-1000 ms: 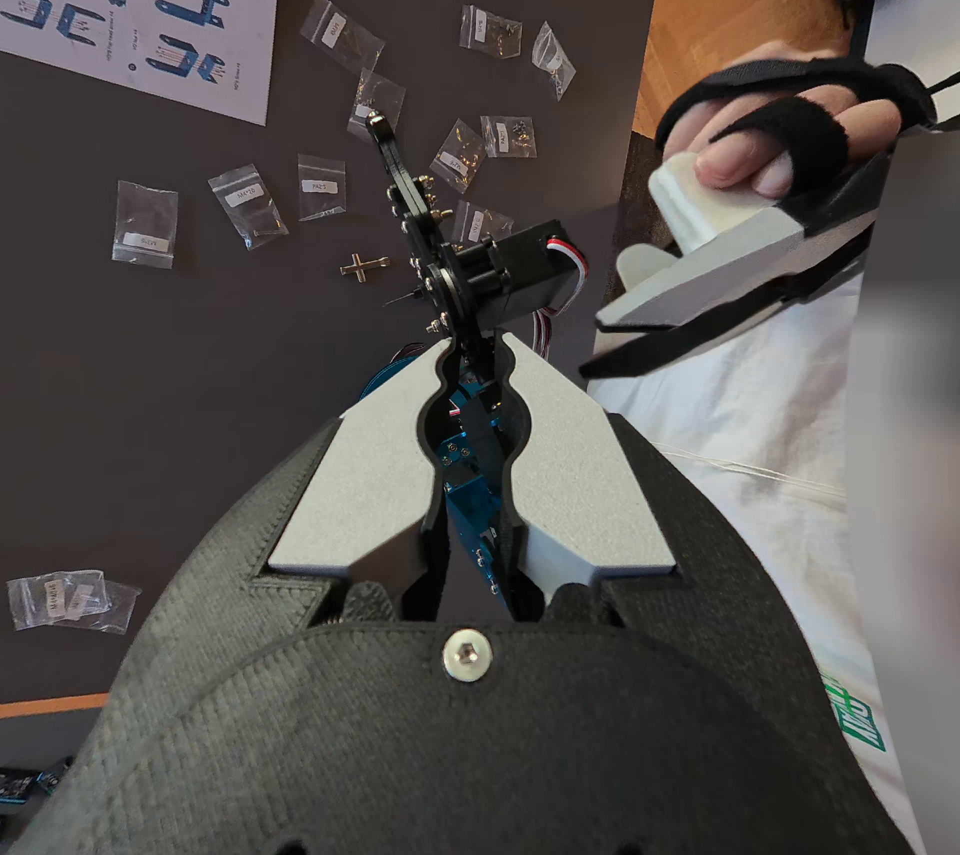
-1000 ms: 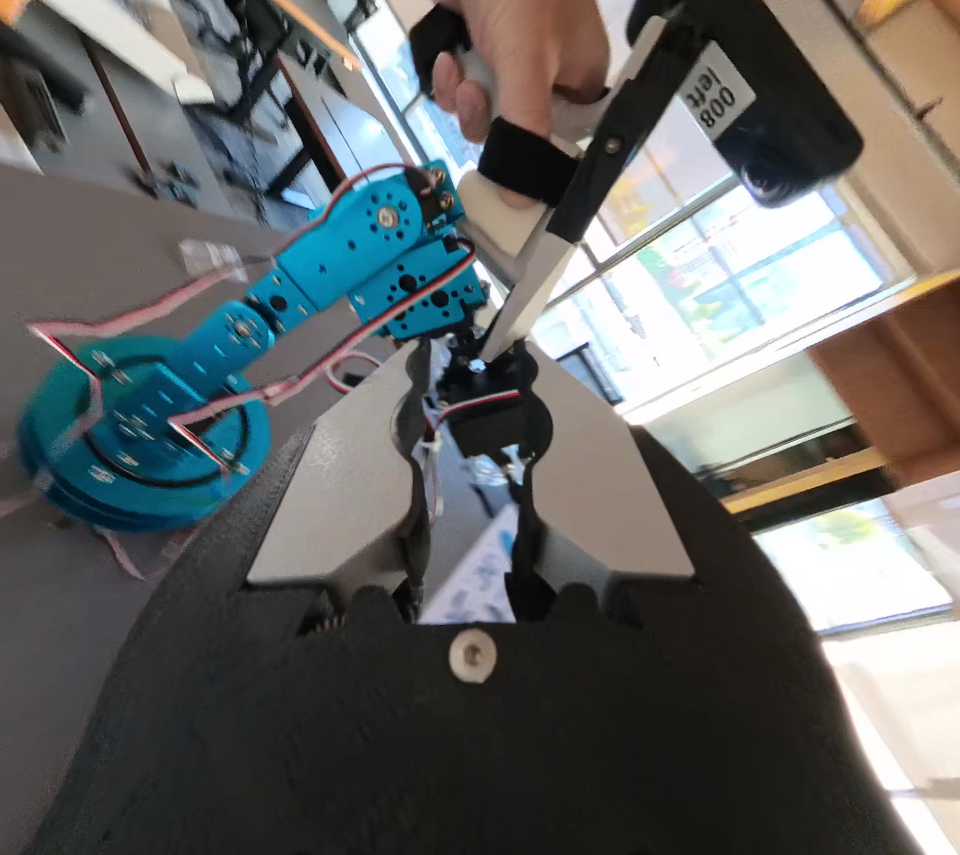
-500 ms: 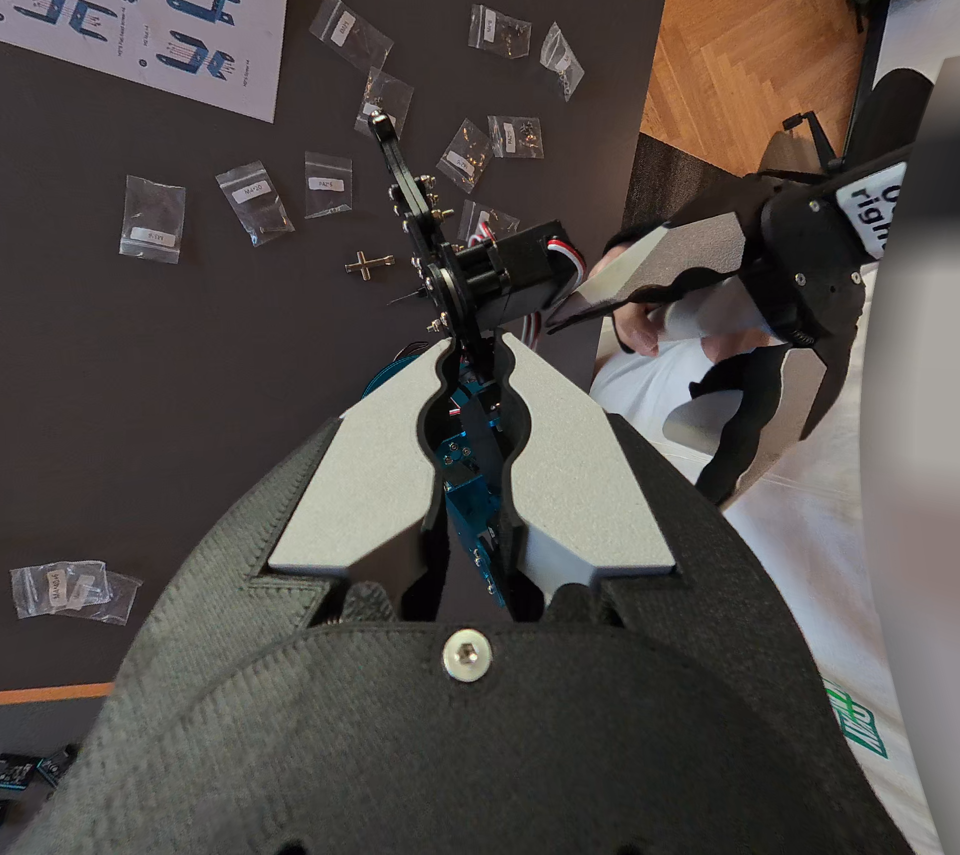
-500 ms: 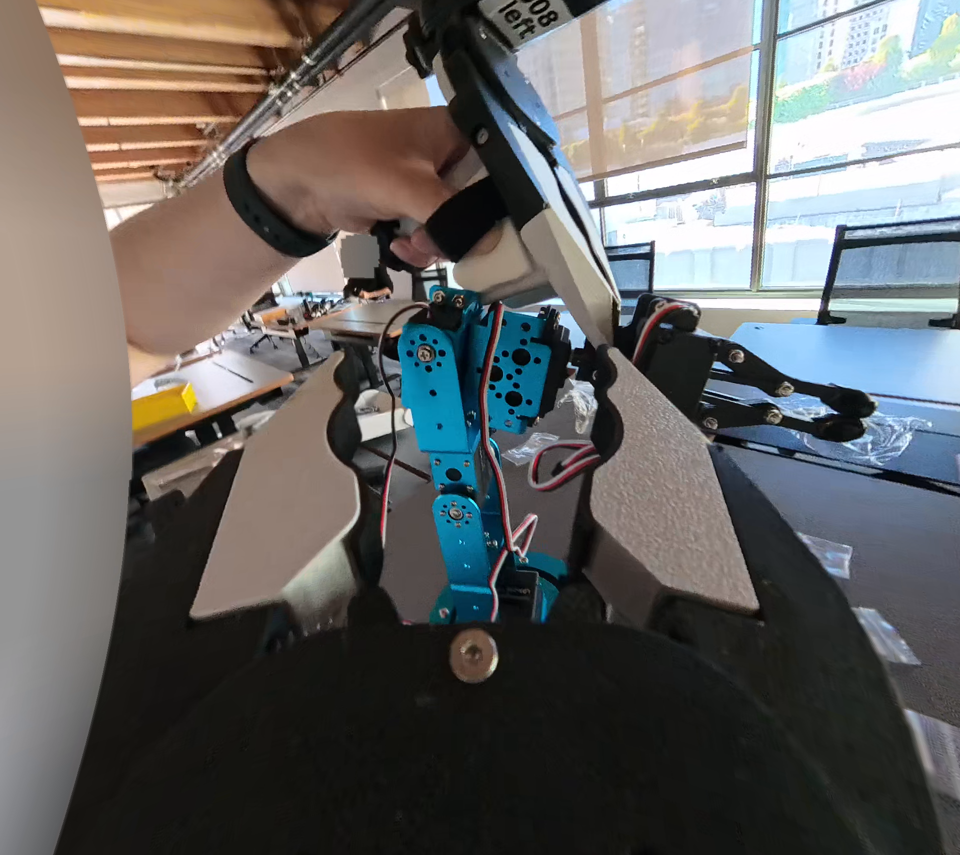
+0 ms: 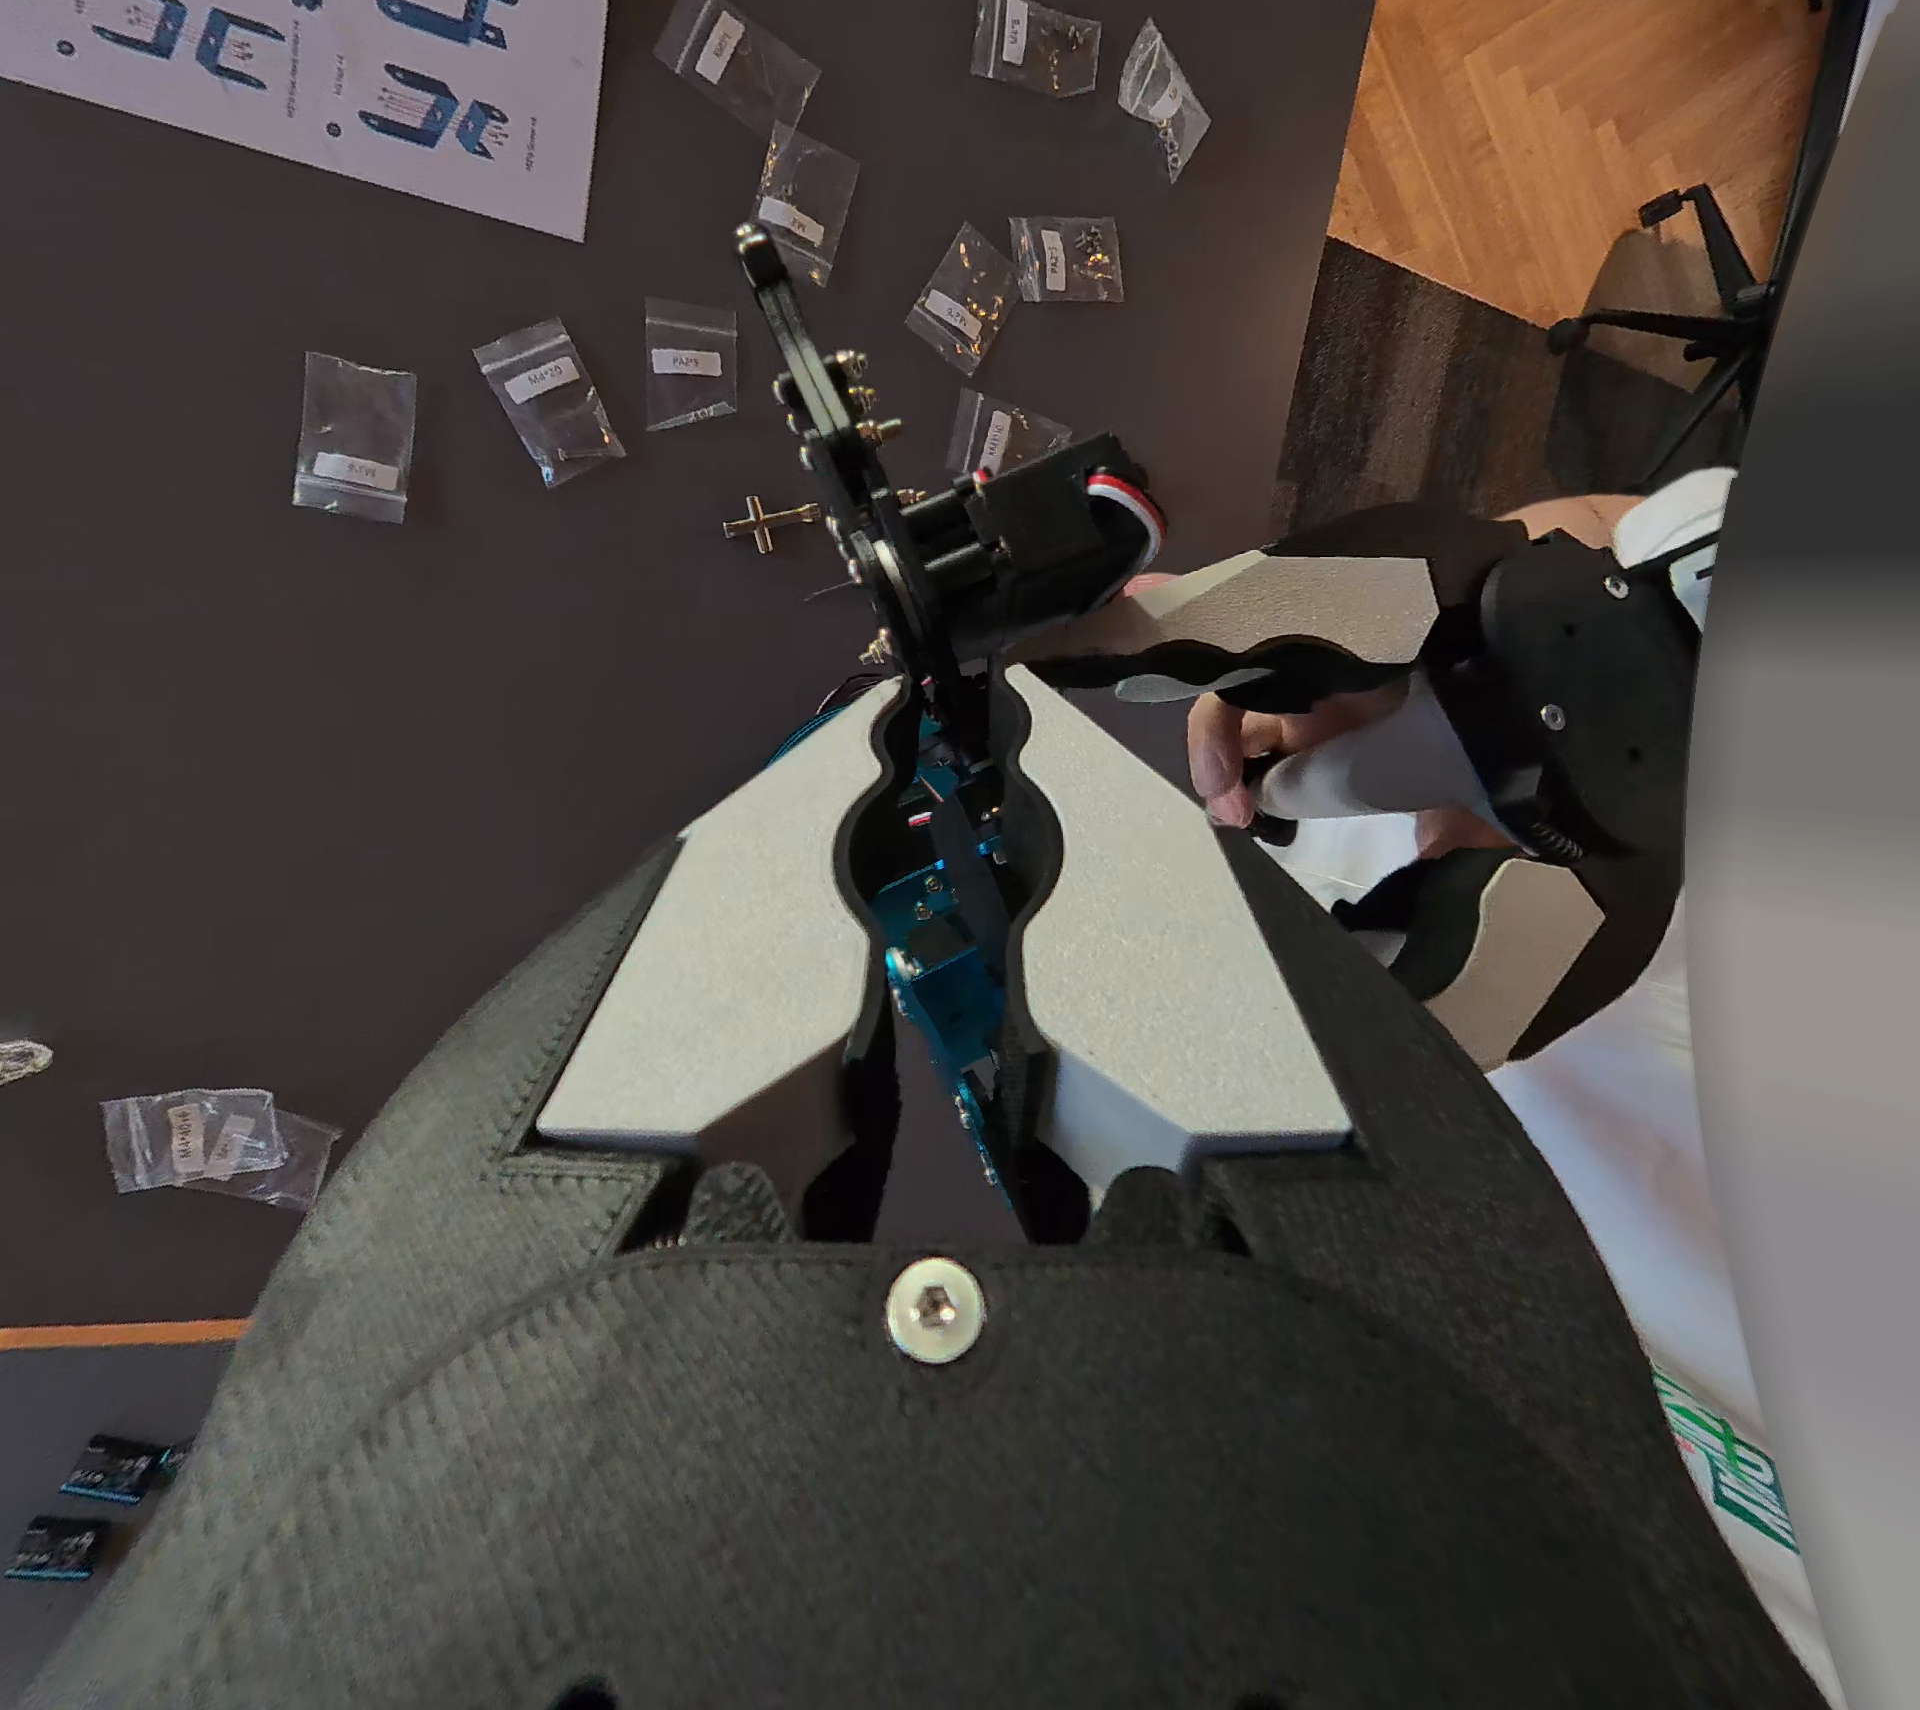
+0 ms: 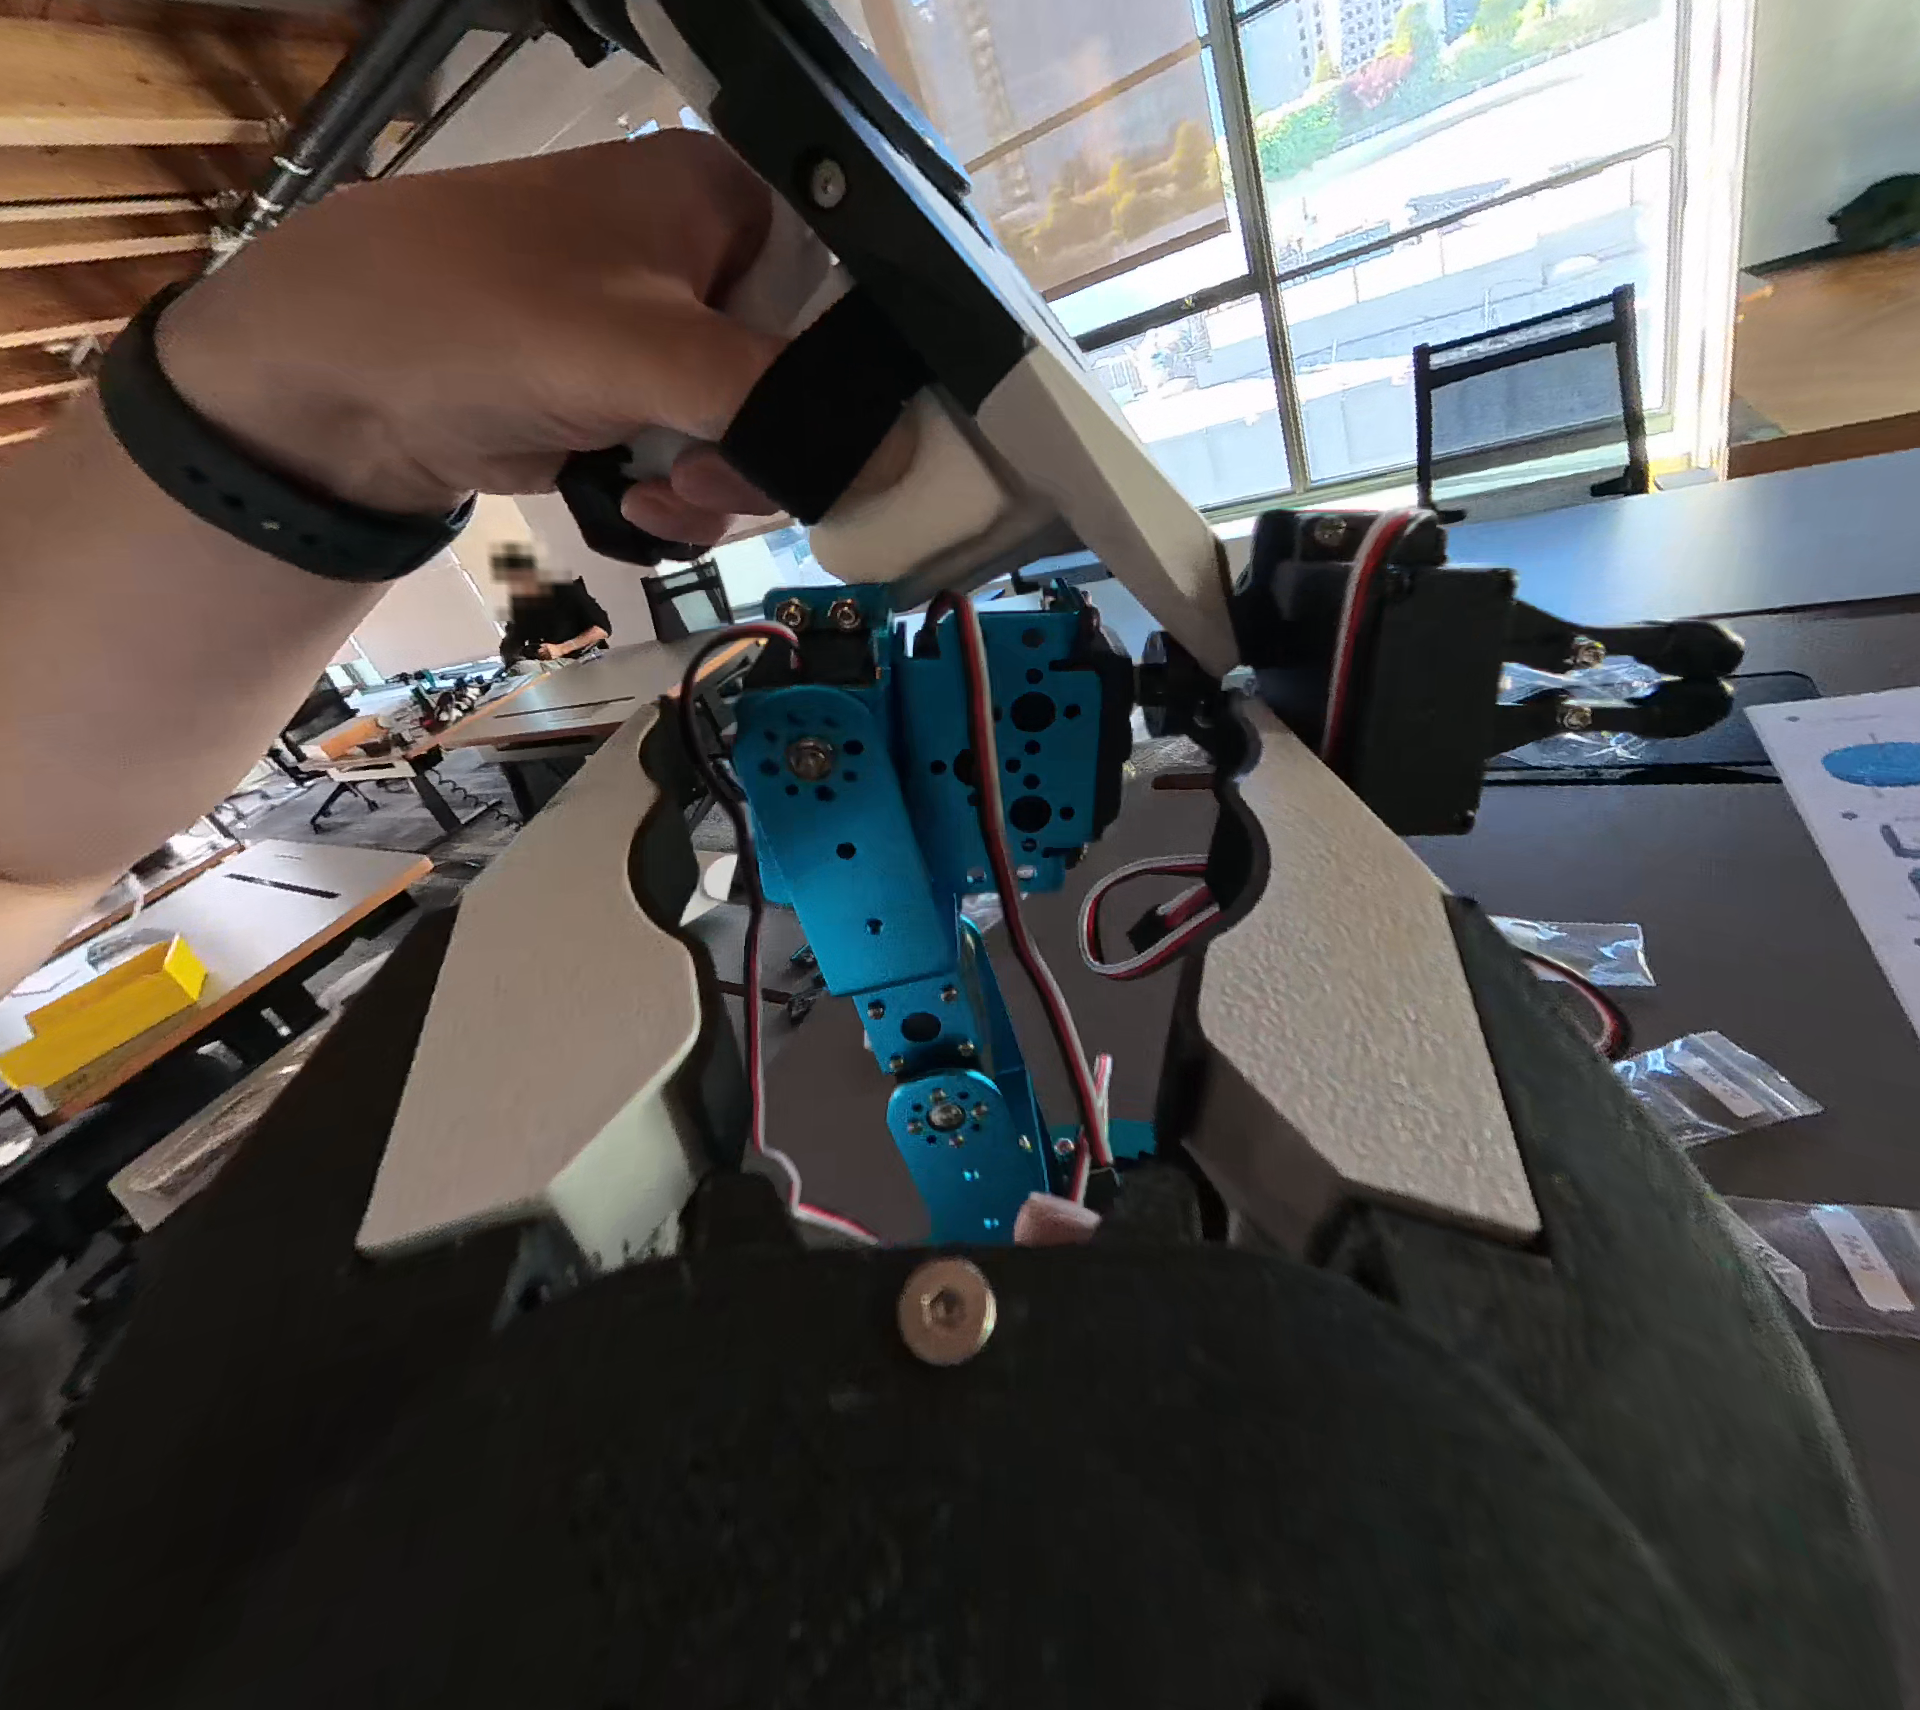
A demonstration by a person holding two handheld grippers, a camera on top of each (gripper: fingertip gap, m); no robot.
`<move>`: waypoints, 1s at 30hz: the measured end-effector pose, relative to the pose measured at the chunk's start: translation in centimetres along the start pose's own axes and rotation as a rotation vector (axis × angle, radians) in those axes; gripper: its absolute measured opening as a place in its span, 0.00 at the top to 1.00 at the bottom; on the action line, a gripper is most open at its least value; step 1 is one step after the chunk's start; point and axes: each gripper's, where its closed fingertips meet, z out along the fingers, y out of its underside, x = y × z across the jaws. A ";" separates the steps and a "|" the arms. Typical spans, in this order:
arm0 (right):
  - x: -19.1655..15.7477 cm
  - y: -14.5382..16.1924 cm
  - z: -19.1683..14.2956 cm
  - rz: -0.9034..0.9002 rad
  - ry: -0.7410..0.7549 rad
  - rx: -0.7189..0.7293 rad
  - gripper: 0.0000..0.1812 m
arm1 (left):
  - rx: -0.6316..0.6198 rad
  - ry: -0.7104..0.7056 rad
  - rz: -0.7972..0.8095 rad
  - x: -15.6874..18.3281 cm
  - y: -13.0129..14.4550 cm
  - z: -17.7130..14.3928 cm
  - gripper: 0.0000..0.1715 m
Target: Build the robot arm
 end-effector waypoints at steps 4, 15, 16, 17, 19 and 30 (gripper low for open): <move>0.1 -0.4 0.3 0.059 0.015 0.021 0.43 | 0.001 -0.015 0.000 -0.1 -0.1 0.0 0.93; -0.1 -0.9 0.9 0.070 0.066 0.123 0.38 | -0.020 -0.034 -0.002 0.0 0.1 0.1 0.93; -0.1 -1.0 1.0 0.080 0.060 0.134 0.38 | -0.022 -0.045 0.005 0.0 0.1 0.1 0.93; -0.1 -1.1 1.0 0.100 0.050 0.150 0.38 | -0.021 -0.053 0.010 -0.1 0.1 0.1 0.93; -0.3 -1.3 0.9 0.143 0.020 0.179 0.37 | -0.019 -0.055 0.007 -0.1 0.1 0.1 0.93; -0.6 -2.6 -0.8 0.322 -0.158 0.269 0.34 | -0.021 -0.051 0.008 0.1 0.0 0.1 0.93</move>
